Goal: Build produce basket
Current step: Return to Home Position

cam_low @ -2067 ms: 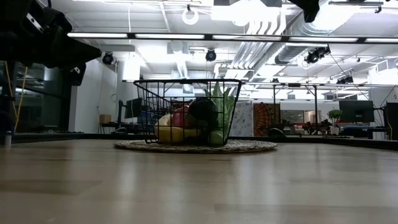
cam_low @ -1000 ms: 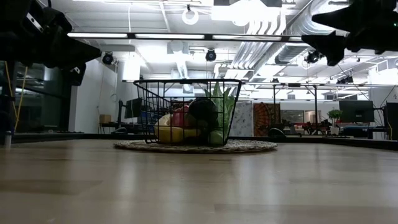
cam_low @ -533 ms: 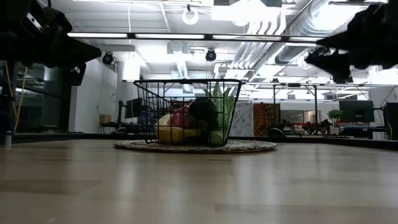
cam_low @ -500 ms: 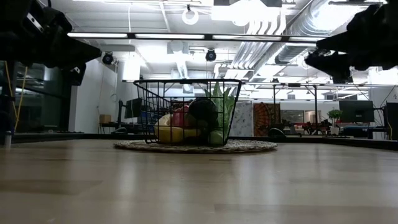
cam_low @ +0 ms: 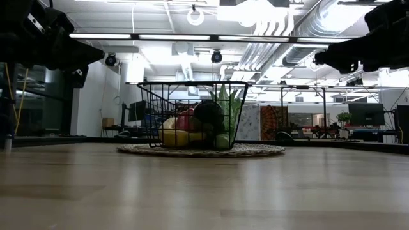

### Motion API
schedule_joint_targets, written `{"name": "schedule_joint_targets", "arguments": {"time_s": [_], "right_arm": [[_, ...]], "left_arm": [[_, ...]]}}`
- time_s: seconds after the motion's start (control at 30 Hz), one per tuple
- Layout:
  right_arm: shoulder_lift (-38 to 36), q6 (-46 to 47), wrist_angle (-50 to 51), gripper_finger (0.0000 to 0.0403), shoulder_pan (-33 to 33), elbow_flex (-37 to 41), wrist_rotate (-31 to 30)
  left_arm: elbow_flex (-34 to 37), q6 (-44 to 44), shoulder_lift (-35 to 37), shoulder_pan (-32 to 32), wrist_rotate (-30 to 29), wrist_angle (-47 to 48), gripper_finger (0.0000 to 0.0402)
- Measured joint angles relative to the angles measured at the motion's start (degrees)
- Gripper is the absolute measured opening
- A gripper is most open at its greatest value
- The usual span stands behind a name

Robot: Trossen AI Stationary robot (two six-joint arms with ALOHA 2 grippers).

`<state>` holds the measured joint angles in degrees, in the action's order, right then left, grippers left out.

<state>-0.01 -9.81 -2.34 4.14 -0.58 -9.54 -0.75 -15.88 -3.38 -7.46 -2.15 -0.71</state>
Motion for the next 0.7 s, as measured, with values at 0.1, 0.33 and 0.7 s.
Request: {"name": "schedule_joint_targets", "arguments": {"time_s": [0.1,0.33,0.7], "right_arm": [[0.0,6.79,0.17,0.0277,0.0,0.0,0.91],[0.0,12.92,1.46,0.0277,0.0,0.0,8.4],[0.0,12.58,1.49,0.0277,-0.07,0.0,8.08]], "left_arm": [[0.0,0.0,0.0,0.0,0.0,0.0,0.0003],[0.0,0.0,0.0,0.0,0.0,0.01,0.0003],[0.0,0.0,0.0,0.0,0.0,0.02,0.0003]]}}
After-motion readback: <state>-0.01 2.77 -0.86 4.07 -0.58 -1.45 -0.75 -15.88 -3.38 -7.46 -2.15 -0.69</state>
